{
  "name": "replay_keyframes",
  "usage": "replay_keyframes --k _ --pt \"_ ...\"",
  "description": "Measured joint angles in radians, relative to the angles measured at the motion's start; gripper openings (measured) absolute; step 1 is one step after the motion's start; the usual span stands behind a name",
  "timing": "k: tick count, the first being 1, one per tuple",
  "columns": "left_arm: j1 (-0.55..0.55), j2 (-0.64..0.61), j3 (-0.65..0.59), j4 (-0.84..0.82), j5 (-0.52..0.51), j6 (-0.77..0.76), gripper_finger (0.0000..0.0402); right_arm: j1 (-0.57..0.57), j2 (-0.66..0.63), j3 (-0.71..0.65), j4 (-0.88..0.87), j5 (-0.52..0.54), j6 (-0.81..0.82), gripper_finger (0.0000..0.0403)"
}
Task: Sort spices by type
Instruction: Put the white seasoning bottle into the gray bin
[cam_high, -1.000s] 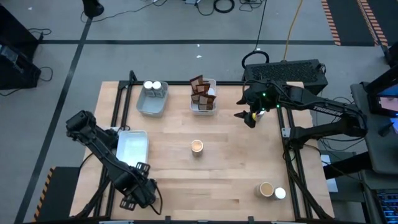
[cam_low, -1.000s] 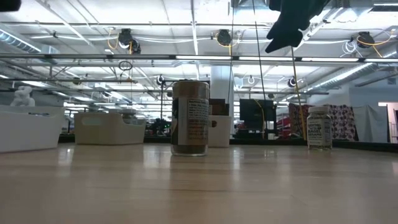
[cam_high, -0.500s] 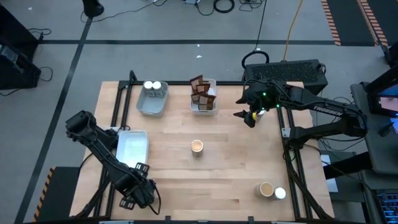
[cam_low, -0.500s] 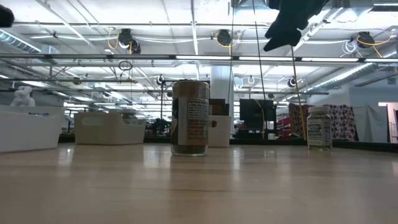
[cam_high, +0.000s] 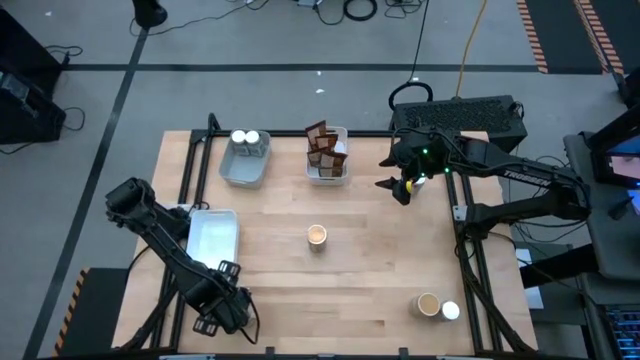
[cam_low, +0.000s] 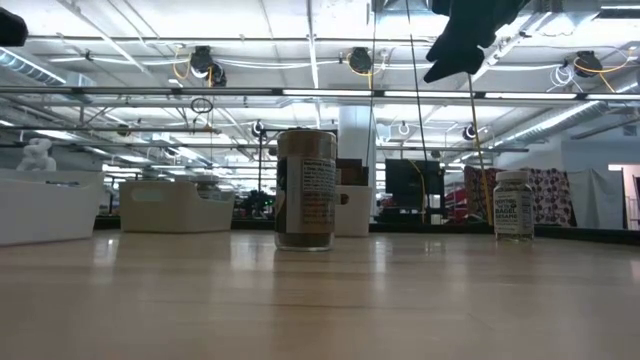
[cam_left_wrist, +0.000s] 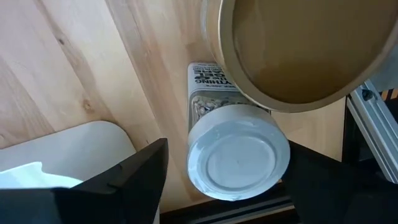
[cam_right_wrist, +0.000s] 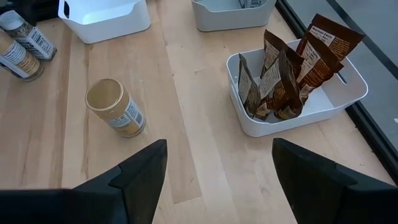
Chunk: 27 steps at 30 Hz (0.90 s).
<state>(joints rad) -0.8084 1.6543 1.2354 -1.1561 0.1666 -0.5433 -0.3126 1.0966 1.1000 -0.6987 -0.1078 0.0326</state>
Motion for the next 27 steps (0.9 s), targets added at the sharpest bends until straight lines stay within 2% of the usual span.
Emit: replay_keyframes --k 7,15,27 --pt "0.000 0.000 0.000 0.000 0.001 0.008 0.0211 0.000 0.000 0.000 0.000 0.000 -0.008 0.0272" --pt "0.001 -0.016 0.000 -0.022 0.001 0.000 0.0211 0.000 0.000 0.000 0.000 0.002 -0.024 0.0272" --pt "0.087 -0.199 0.001 -0.086 -0.073 -0.054 0.0211 0.000 0.000 0.000 0.017 0.002 -0.030 0.0272"
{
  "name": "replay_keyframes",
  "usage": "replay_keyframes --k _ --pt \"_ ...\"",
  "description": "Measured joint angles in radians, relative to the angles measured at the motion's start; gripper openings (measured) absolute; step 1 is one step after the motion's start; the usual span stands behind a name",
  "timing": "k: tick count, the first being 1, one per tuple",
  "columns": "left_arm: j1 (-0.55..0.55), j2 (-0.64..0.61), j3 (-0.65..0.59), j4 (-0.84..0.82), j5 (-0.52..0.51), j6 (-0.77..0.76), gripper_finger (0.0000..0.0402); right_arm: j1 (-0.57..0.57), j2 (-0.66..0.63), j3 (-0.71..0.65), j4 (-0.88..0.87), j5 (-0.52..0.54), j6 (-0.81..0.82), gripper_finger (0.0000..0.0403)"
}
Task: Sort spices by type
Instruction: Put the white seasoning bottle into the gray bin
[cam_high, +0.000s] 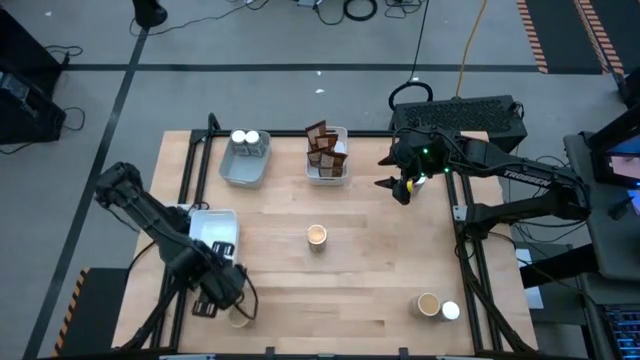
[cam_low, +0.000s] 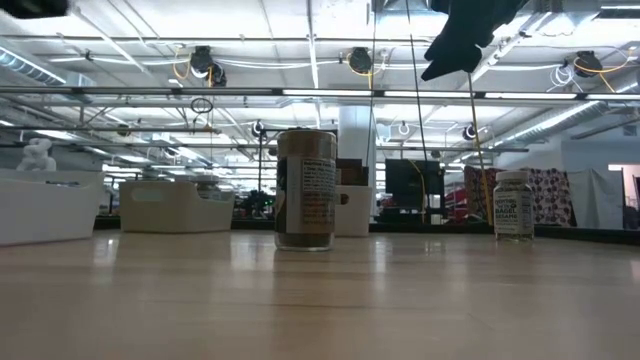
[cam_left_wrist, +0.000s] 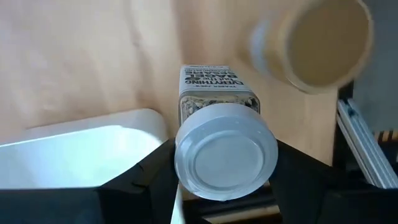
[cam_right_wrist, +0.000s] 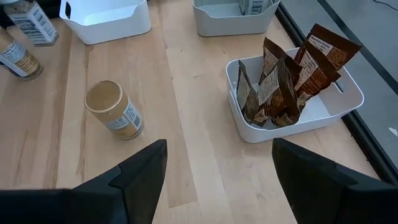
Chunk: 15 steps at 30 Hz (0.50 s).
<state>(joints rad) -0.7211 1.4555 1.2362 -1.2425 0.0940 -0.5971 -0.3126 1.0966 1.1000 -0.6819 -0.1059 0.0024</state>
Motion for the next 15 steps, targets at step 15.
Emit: replay_keyframes --k 15 --pt "0.338 -0.051 0.080 -0.001 -0.093 0.296 0.0211 0.000 0.000 0.000 0.002 0.000 0.018 0.0272"
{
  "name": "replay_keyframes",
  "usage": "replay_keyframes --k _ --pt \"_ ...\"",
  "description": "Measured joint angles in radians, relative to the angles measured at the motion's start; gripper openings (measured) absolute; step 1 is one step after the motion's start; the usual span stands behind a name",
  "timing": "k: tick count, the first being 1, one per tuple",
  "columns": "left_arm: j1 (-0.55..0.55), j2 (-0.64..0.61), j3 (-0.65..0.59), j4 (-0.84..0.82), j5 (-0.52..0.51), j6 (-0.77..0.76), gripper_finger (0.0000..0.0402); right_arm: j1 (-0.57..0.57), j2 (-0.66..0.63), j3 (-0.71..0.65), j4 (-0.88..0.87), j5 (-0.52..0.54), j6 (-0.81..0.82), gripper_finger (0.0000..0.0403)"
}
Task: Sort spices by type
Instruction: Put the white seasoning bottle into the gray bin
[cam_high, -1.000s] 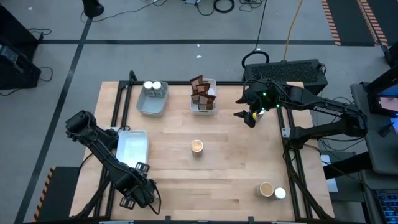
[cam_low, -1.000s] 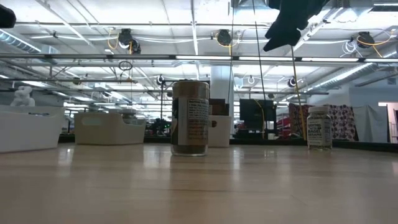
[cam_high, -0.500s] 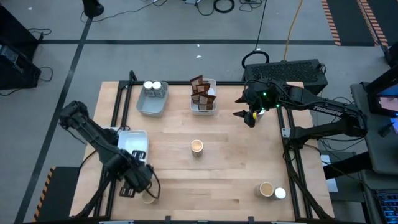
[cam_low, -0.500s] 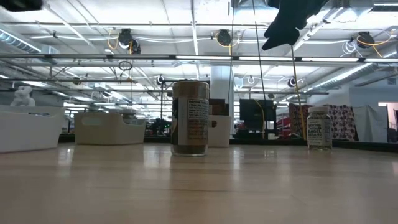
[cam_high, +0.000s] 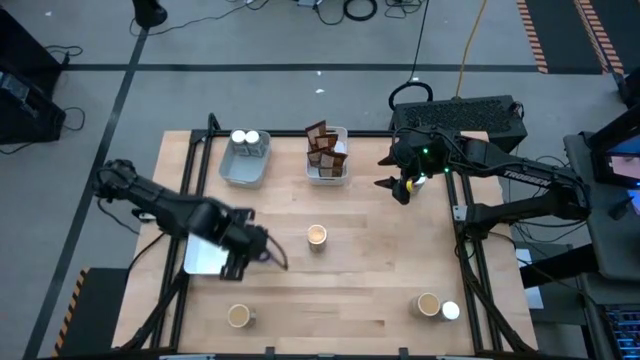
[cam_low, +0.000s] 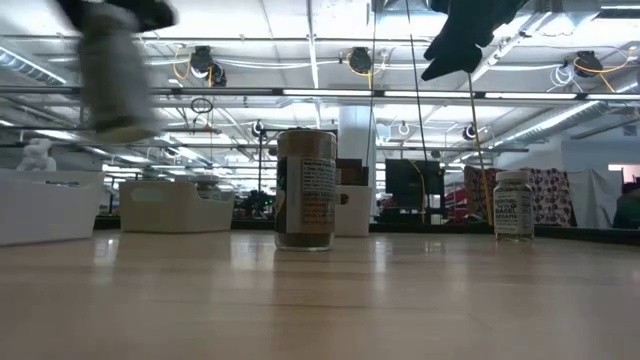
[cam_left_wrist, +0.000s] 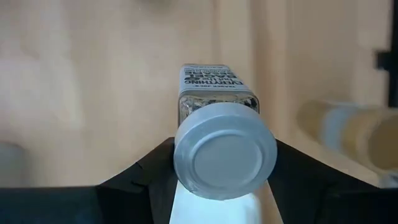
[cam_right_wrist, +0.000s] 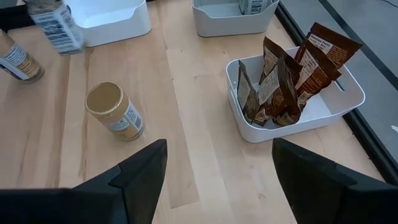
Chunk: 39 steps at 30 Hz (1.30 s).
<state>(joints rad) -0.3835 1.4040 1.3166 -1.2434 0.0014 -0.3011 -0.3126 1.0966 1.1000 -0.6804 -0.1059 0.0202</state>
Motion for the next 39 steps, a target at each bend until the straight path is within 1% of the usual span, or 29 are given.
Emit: replay_keyframes --k 9,12,17,21,23,29,36,39 --pt "0.268 -0.001 0.115 -0.022 -0.122 0.514 0.0211 0.000 0.000 0.000 0.000 0.000 0.047 0.0272" --pt "0.366 0.000 0.128 -0.029 -0.158 0.692 0.0211 0.000 0.000 0.000 -0.002 -0.001 0.058 0.0272" --pt "0.525 0.000 0.131 -0.062 -0.180 0.981 0.0211 0.000 0.000 0.000 -0.003 -0.001 0.091 0.0272" --pt "0.639 0.000 0.131 -0.072 -0.271 1.202 0.0211 0.000 0.000 0.000 -0.004 -0.001 0.126 0.0272" --pt "0.694 0.000 0.131 -0.072 -0.298 1.276 0.0211 0.000 0.000 0.000 -0.008 -0.004 0.144 0.0272" --pt "0.818 0.000 0.131 -0.077 -0.309 1.508 0.0211 0.000 0.000 0.000 -0.044 -0.005 0.178 0.0272" --pt "0.885 0.036 0.131 -0.115 -0.359 1.657 0.0211 0.000 0.000 0.000 -0.056 -0.005 0.178 0.0272" --pt "0.906 0.065 0.130 -0.117 -0.359 1.677 0.0211 0.000 0.000 0.000 -0.055 -0.005 0.178 0.0272"
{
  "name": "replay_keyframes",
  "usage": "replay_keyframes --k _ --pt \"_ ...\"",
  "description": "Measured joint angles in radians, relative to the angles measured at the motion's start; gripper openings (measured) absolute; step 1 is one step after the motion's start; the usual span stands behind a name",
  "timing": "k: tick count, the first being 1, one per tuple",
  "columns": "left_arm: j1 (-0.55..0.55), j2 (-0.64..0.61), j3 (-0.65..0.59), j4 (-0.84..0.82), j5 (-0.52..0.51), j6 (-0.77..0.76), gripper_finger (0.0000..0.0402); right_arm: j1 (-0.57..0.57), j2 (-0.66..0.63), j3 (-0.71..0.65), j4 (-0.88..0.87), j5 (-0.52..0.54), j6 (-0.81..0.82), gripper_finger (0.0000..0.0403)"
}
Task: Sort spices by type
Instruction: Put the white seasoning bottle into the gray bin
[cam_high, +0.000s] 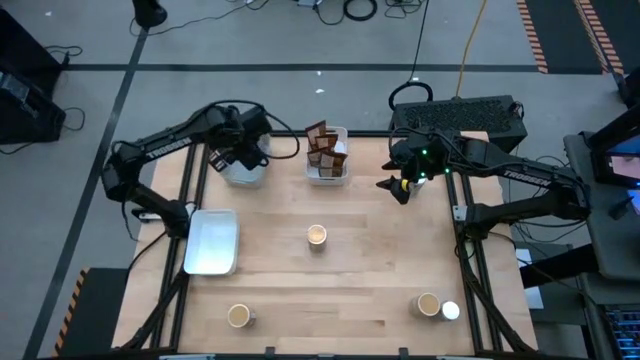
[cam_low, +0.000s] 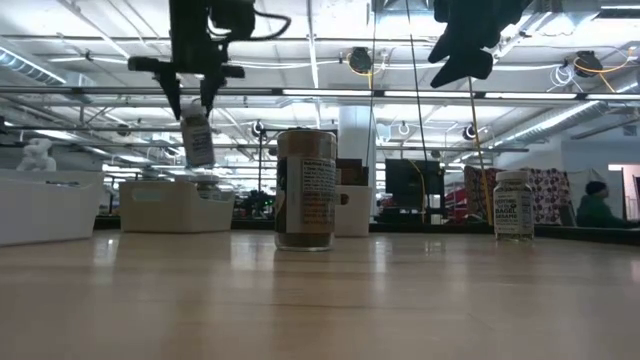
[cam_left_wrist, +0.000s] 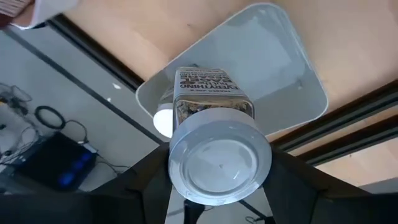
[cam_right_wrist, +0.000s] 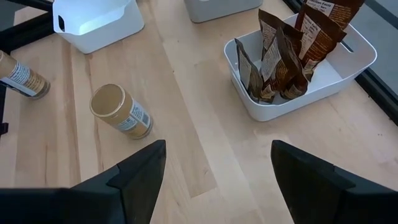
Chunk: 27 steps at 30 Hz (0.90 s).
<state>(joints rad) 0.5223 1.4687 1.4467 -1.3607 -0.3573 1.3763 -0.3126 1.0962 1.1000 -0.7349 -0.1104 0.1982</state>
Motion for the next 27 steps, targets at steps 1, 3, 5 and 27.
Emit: replay_keyframes --k 1,3,5,27 --pt "0.006 0.008 0.000 0.000 0.000 0.001 0.0211 0.000 0.000 0.000 0.000 0.000 0.000 0.0272" --pt "0.018 0.025 0.000 -0.001 0.000 0.011 0.0211 0.000 0.000 0.000 0.000 0.000 0.000 0.0272" --pt "0.023 0.042 0.000 -0.004 0.000 0.031 0.0211 0.000 0.000 0.000 0.000 0.000 0.000 0.0272" --pt "0.080 0.129 -0.152 0.121 0.041 0.113 0.0211 0.000 0.000 0.000 -0.019 0.000 0.019 0.0272"
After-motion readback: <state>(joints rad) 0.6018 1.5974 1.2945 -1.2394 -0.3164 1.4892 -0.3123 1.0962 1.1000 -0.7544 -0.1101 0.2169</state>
